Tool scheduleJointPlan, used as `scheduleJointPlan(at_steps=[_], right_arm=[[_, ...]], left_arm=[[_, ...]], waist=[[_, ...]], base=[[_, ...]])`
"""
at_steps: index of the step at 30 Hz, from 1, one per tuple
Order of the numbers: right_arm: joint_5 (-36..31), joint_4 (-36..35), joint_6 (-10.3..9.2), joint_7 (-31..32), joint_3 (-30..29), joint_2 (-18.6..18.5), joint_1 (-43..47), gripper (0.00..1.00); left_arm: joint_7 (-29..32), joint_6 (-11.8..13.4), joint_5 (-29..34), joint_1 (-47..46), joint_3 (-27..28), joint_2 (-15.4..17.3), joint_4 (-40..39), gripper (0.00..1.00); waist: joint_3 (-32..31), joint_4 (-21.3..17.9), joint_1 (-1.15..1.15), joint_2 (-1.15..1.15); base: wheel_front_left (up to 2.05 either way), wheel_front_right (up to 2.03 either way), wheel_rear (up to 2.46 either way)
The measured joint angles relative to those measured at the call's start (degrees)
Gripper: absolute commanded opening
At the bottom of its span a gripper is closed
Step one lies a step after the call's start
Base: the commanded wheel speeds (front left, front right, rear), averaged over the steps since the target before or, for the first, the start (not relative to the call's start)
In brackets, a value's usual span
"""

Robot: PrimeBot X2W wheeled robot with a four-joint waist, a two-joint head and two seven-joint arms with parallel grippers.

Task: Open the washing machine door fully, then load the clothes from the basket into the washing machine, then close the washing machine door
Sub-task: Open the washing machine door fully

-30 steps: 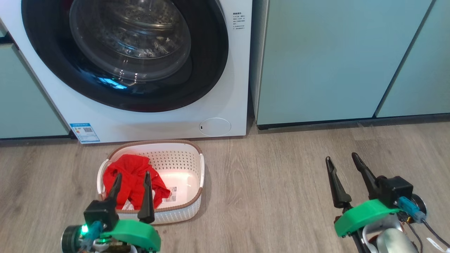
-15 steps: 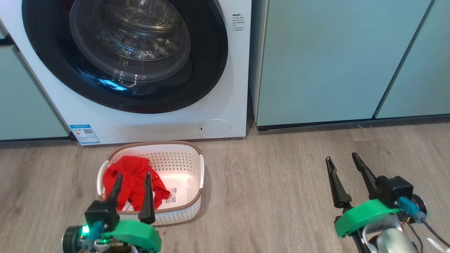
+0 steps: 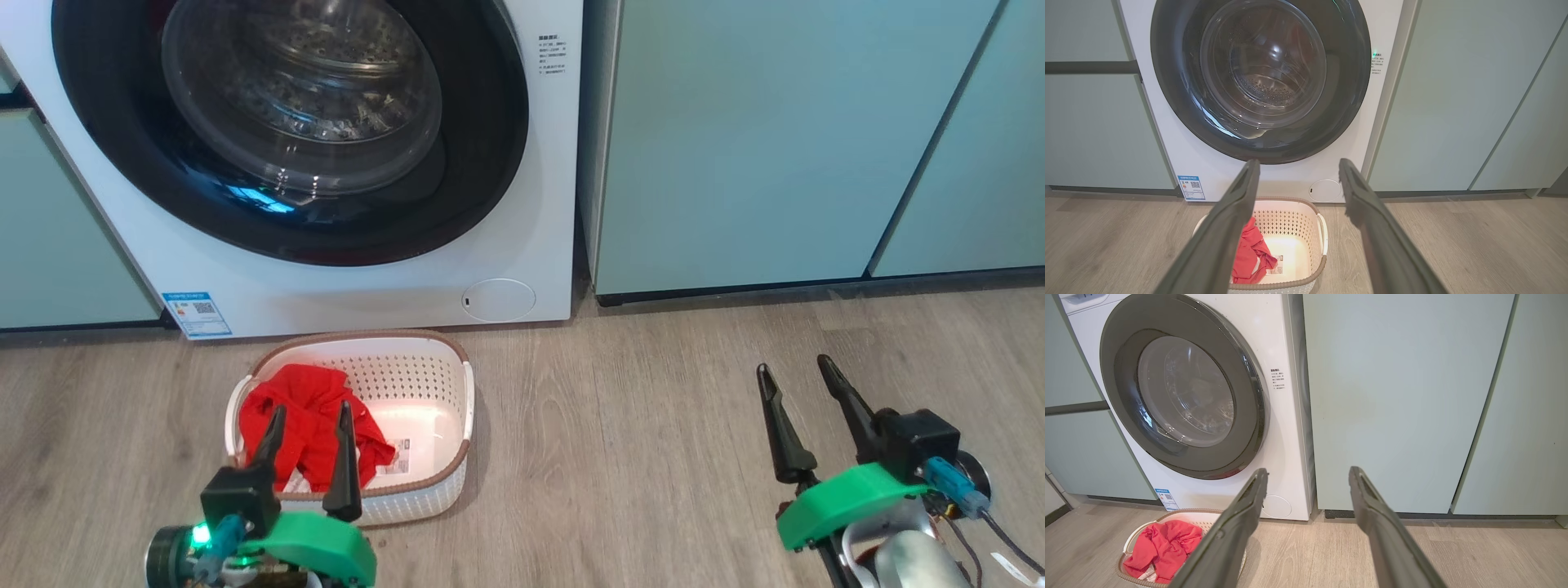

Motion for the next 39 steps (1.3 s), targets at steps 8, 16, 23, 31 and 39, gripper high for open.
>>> scheduleJointPlan(at_steps=[8, 16, 23, 31, 39], right_arm=[[0.0, 0.0, 0.00, 0.0, 0.0, 0.0, 0.0, 1.00], [0.0, 0.0, 0.00, 0.0, 0.5, 0.0, 0.0, 0.00], [5.6, 0.6, 0.00, 0.0, 1.2, 0.0, -1.6, 0.00], [16.0, 2.3, 0.00, 0.4, -0.1, -0.1, -14.7, 0.00], [31.7, 2.8, 0.00, 11.1, -2.9, -2.0, -37.1, 0.00]], left_arm=[[0.0, 0.1, 0.0, 0.0, -0.2, 0.0, 0.0, 1.00], [0.0, 0.1, -0.4, 0.0, 0.0, 0.0, -0.3, 1.00], [0.0, 0.5, -0.9, -0.6, 0.4, 0.0, -1.2, 1.00], [0.0, 0.5, -2.0, -6.4, -0.7, 0.0, -3.3, 1.00], [0.0, 0.7, -3.7, -14.9, -2.8, -0.1, -3.9, 1.00]], waist=[[0.3, 0.1, 0.00, 0.00], [1.9, 0.7, 0.00, 0.00], [4.7, 1.8, 0.00, 0.00], [11.9, 5.1, 0.00, 0.00], [21.1, 8.9, 0.00, 0.00]], base=[[0.00, 0.00, 0.00], [0.00, 0.00, 0.00], [0.00, 0.00, 0.00], [0.00, 0.00, 0.00], [0.00, 0.00, 0.00]])
